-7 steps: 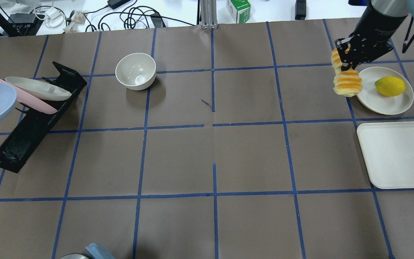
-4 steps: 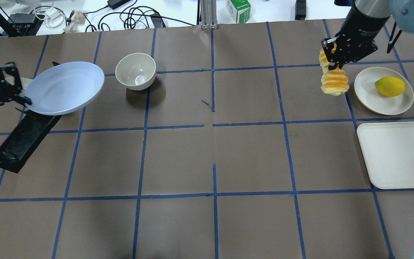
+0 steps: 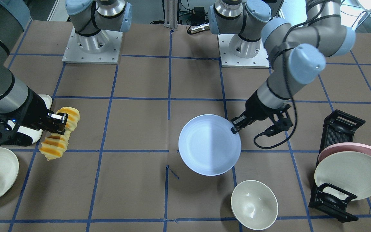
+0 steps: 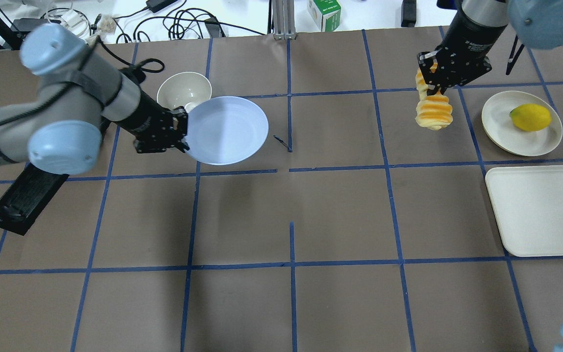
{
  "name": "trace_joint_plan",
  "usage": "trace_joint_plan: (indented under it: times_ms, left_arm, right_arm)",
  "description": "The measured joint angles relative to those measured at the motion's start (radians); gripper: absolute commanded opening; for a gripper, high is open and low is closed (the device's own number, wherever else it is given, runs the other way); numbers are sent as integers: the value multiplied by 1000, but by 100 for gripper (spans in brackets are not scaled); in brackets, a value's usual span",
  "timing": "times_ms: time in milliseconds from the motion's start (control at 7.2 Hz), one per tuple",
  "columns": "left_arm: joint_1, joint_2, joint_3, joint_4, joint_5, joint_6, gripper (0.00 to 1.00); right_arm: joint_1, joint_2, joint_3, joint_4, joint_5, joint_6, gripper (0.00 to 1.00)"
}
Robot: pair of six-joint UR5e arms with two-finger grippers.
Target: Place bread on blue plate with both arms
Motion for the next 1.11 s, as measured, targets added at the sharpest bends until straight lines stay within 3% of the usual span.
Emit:
trace_joint_plan:
  times_ms: [278, 417, 556, 972, 1111]
  left_arm:
    - [-124, -89, -64, 166, 4, -109, 0]
    - [-150, -123, -74, 204, 7, -136, 66]
    - [-163, -146, -75, 222, 10, -145, 100]
    - [-163, -130, -36, 225, 42, -134, 100]
    - [-151, -106, 34, 146, 80, -103, 100]
  right_arm:
    - [15, 5, 10, -9, 3, 13, 0]
    - [19, 11, 21, -11, 6, 14, 0]
    - [32, 19, 33, -17, 10, 14, 0]
    - [100, 54, 67, -81, 24, 64, 0]
    - [140, 71, 88, -144, 39, 92, 0]
